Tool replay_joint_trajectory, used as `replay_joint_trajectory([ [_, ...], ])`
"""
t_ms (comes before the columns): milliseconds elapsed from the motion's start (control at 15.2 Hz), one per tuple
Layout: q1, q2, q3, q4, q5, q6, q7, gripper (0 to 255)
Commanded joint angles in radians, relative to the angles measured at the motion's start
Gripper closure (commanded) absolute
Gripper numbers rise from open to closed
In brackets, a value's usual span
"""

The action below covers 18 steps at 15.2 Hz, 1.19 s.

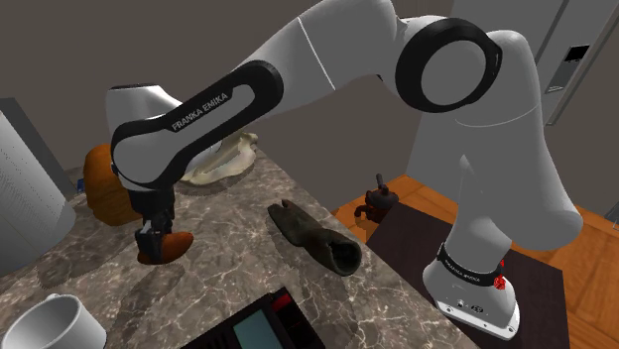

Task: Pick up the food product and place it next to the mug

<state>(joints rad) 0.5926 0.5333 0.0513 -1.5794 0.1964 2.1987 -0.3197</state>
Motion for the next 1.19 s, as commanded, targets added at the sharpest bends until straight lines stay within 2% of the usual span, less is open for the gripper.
replay_joint_trajectory([
  [0,0.000,0.000,0.000,0.000,0.000,0.000,0.000,255],
  [66,0.000,0.000,0.000,0.000,0.000,0.000,0.000,0],
  [396,0.000,0.000,0.000,0.000,0.000,0.000,0.000,0],
  [660,-0.012,-0.063,-0.005,0.030,-0.004,-0.094,0.003,0],
  [1122,-0.012,-0.063,-0.005,0.030,-0.004,-0.094,0.003,0],
])
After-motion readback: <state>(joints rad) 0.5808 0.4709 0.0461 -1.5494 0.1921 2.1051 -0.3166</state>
